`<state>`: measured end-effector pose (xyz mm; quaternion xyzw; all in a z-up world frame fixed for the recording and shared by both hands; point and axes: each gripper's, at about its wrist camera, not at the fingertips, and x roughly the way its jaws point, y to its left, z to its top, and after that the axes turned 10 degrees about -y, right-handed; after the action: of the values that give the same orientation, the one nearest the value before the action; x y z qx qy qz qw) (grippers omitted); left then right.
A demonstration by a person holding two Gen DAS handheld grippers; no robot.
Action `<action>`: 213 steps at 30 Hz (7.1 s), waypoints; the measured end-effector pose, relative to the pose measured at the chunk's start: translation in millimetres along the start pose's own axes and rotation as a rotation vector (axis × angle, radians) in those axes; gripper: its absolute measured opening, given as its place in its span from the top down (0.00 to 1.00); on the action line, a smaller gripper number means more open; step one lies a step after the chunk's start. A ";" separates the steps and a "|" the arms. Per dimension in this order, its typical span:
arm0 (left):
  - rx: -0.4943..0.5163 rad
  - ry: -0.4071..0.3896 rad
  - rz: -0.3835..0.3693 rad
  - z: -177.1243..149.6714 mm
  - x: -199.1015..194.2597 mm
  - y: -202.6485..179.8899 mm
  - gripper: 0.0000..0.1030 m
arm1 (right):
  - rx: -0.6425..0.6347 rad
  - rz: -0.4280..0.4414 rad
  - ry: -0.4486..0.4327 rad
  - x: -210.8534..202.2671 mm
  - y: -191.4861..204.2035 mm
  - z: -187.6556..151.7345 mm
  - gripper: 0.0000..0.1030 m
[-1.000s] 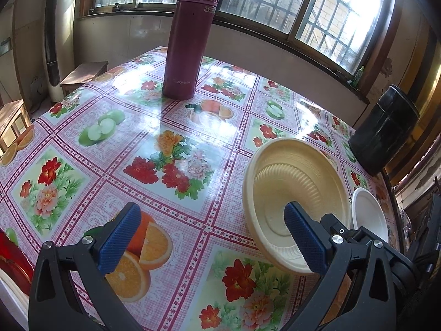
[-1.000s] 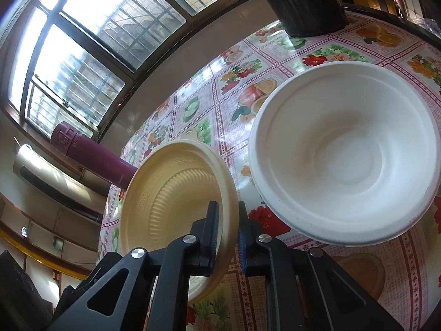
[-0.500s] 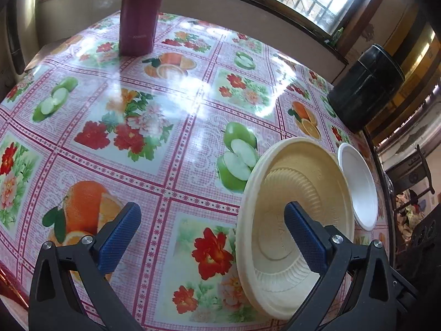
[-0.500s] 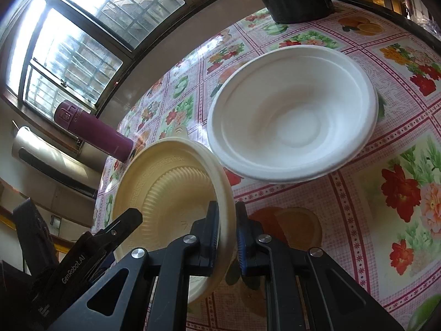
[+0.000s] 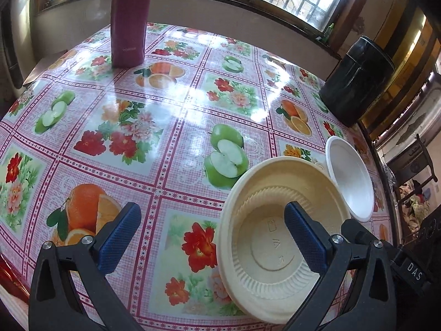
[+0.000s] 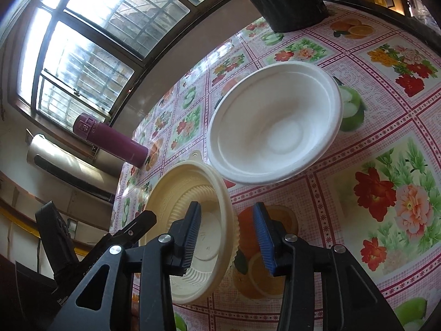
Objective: Organize plates and bowls
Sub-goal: 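Close both grippers on the cream bowl rim, then lift the cream bowl with both grippers and carry it to the red plates, then lower the cream bowl onto the stack and open both grippers, then move both open grippers toward the small white bowl by the kettle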
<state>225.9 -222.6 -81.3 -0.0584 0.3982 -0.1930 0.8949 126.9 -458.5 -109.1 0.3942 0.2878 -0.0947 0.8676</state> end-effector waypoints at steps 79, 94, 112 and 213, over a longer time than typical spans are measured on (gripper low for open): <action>0.228 -0.146 0.030 -57.5 -78.3 -34.3 0.86 | -0.048 0.061 -0.090 -59.5 2.6 -50.8 0.90; 0.245 -0.245 0.040 -67.5 -143.4 -18.6 0.86 | -0.069 0.125 -0.125 -103.8 30.5 -81.2 0.90; 0.136 -0.361 0.172 -77.7 -236.9 91.0 0.86 | -0.273 0.246 -0.074 -115.3 158.8 -147.6 0.88; 0.164 -0.139 0.062 -0.6 -15.4 -99.8 0.00 | 0.132 0.100 -0.216 -59.2 -90.1 81.2 0.26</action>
<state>186.2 -308.2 -45.3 0.0142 0.3198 -0.1927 0.9276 77.8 -582.7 -89.4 0.4520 0.1657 -0.1118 0.8693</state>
